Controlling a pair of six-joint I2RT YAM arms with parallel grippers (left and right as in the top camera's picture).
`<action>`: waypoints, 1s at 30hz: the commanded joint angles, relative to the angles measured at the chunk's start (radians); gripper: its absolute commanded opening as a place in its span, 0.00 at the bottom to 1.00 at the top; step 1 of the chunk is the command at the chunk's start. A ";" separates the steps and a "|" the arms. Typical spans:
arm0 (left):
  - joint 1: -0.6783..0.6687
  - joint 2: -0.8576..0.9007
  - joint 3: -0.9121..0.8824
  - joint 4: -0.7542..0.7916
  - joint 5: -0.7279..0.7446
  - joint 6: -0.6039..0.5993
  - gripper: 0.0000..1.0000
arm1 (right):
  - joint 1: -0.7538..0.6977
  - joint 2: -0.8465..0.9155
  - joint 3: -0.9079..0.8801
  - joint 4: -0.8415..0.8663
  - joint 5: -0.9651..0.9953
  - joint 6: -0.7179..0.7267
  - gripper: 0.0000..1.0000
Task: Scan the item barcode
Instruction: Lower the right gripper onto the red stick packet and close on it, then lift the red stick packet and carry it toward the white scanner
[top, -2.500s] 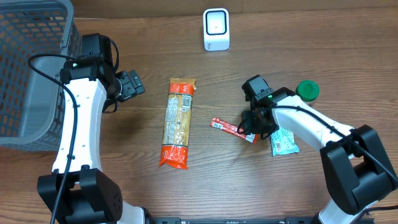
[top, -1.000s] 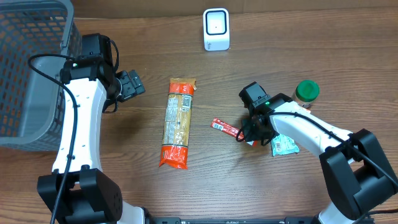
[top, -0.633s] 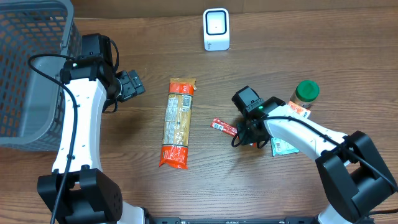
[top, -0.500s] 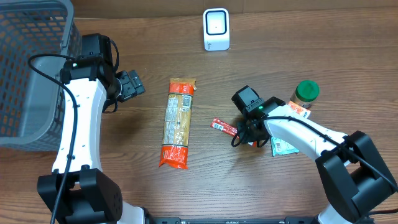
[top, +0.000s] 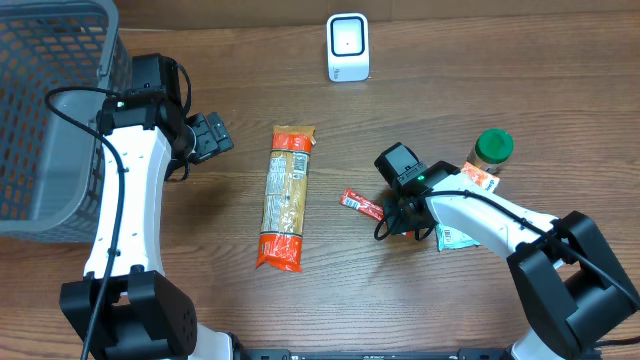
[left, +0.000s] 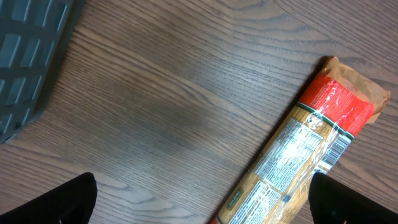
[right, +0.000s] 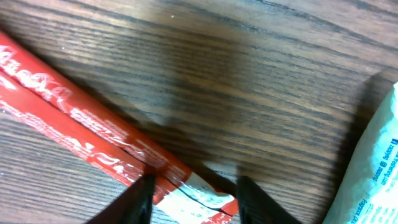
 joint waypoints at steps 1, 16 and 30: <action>-0.002 -0.014 0.016 0.001 -0.009 0.011 1.00 | 0.004 -0.024 -0.016 0.004 0.018 -0.002 0.39; -0.002 -0.014 0.016 0.001 -0.009 0.011 1.00 | 0.004 -0.024 -0.029 0.004 0.017 -0.003 0.11; -0.002 -0.014 0.016 0.001 -0.009 0.011 1.00 | 0.004 -0.230 0.027 -0.011 -0.038 -0.117 0.04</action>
